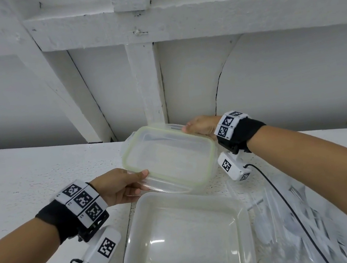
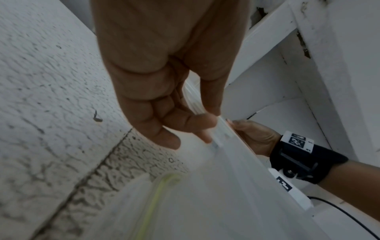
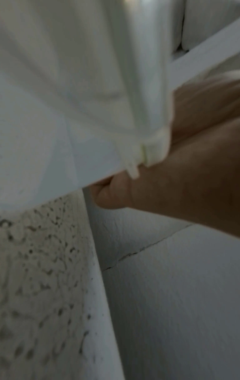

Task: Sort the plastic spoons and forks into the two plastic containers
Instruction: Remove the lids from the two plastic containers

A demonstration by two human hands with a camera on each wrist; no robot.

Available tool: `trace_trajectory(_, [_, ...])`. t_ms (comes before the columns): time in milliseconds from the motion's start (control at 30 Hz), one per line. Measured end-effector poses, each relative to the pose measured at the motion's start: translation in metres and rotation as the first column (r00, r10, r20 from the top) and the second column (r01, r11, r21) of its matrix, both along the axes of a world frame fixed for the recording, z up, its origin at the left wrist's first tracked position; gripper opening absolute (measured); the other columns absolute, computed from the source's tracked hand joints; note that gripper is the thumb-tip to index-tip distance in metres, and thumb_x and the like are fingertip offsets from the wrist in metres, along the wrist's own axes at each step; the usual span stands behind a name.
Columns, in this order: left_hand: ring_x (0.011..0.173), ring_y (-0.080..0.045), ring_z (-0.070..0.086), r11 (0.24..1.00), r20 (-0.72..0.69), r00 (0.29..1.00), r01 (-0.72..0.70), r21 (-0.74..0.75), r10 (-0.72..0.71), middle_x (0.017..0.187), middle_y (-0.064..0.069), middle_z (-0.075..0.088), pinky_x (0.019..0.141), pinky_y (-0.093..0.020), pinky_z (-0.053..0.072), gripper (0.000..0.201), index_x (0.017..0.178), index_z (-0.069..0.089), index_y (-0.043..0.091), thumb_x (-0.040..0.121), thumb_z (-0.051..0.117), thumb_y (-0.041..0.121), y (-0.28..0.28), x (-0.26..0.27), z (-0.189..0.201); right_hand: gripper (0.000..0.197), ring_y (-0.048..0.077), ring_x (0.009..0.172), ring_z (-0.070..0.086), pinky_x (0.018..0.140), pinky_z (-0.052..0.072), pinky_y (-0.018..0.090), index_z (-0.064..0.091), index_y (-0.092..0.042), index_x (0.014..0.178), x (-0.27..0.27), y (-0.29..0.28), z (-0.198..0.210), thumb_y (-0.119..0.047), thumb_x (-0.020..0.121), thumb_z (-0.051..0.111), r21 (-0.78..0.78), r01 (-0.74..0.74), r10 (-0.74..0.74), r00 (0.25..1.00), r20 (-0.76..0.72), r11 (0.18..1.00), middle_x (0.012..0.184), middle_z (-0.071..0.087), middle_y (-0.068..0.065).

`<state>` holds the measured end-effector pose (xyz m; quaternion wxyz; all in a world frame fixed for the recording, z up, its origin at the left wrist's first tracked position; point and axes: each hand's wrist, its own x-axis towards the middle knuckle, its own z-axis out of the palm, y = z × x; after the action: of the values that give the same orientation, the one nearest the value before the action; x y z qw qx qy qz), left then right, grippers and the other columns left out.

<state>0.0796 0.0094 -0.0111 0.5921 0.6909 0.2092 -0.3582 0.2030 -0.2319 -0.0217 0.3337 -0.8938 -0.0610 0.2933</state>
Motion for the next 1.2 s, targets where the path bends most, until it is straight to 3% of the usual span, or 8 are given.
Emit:
trace_trajectory(167, [0.048,-0.009,0.057,0.998,0.022,1.0,0.005,0.056,-0.006,0.076,-0.01,0.07,0.06,-0.023,0.055,0.028,0.084,0.069,0.003,0.083,0.065,0.031,0.0,-0.004,0.002,0.04,0.025,0.112,0.055,0.094,0.041,0.032,0.059,-0.005,0.117,-0.018,-0.003,0.006,-0.037,0.097,0.045,-0.064,-0.033,0.042,0.988,0.15,0.997,0.12,0.06,0.011])
trace_trajectory(300, [0.049,-0.011,0.059,0.994,0.015,0.999,0.04,0.1,-0.042,0.071,-0.006,0.07,0.06,-0.023,0.05,0.033,0.081,0.069,0.005,0.089,0.058,0.035,0.003,-0.007,0.015,0.049,0.026,0.125,0.045,0.104,0.036,0.035,0.044,-0.016,0.136,-0.039,-0.003,0.019,-0.043,0.096,0.044,-0.185,-0.101,0.154,0.943,0.295,0.977,0.138,0.042,0.012])
trace_trajectory(467, [0.062,-0.012,0.053,0.978,0.122,0.988,0.064,0.198,-0.09,0.077,-0.003,0.07,0.062,-0.024,0.044,0.028,0.086,0.066,0.01,0.092,0.054,0.035,-0.001,-0.006,0.039,0.078,0.014,0.138,0.026,0.113,0.025,0.035,0.022,-0.029,0.146,-0.096,-0.009,0.068,-0.06,0.082,0.054,-0.283,-0.488,0.551,0.804,0.221,0.826,0.151,0.026,-0.003])
trace_trajectory(567, [0.067,-0.014,0.052,0.981,0.243,0.967,0.029,0.19,-0.076,0.082,-0.003,0.067,0.065,-0.026,0.044,0.033,0.085,0.064,0.01,0.094,0.048,0.037,-0.009,-0.002,0.055,0.07,0.015,0.135,0.032,0.107,0.035,0.036,0.02,-0.03,0.147,-0.114,-0.01,0.07,-0.049,0.088,0.054,-0.433,-0.467,0.61,0.736,0.293,0.771,0.151,0.028,-0.005])
trace_trajectory(800, [0.092,-0.025,0.053,0.93,0.55,0.822,-0.071,0.361,-0.151,0.108,-0.012,0.063,0.08,-0.036,0.042,0.038,0.11,0.059,0.012,0.101,0.026,0.029,-0.008,0.028,0.056,0.033,0.022,0.074,0.06,0.07,0.049,0.031,0.055,-0.017,0.128,-0.102,-0.029,0.075,-0.022,0.098,0.045,-0.162,-0.095,0.184,0.657,0.731,0.982,0.092,0.068,0.008])
trace_trajectory(933, [0.095,-0.03,0.061,0.629,0.244,0.875,0.084,0.773,-0.417,0.113,-0.017,0.062,0.083,-0.033,0.047,0.038,0.121,0.053,-0.001,0.098,0.042,0.028,0.001,0.036,0.02,0.033,0.02,0.086,0.062,0.08,0.045,0.024,0.057,-0.017,0.127,-0.095,-0.051,0.073,-0.023,0.097,0.048,-0.132,-0.036,0.12,0.696,0.708,0.991,0.103,0.07,0.007])
trace_trajectory(1100, [0.06,-0.014,0.068,0.734,0.239,0.893,0.135,0.665,-0.381,0.097,-0.013,0.072,0.075,-0.03,0.057,0.024,0.088,0.063,0.0,0.096,0.046,0.016,0.008,0.04,0.005,0.035,0.009,0.089,0.059,0.082,0.041,0.018,0.057,-0.015,0.128,-0.093,-0.077,0.066,-0.023,0.094,0.054,0.025,0.089,-0.086,0.784,0.615,0.996,0.111,0.067,0.005])
trace_trajectory(1200, [0.053,-0.009,0.066,0.75,0.348,0.862,0.055,0.659,-0.368,0.092,-0.013,0.07,0.062,-0.022,0.057,0.025,0.089,0.065,-0.001,0.095,0.049,0.017,0.012,0.045,0.019,0.034,0.008,0.073,0.059,0.064,0.043,0.016,0.058,-0.016,0.126,-0.089,-0.087,0.062,-0.022,0.093,0.057,0.147,0.171,-0.223,0.834,0.504,0.974,0.094,0.066,0.001])
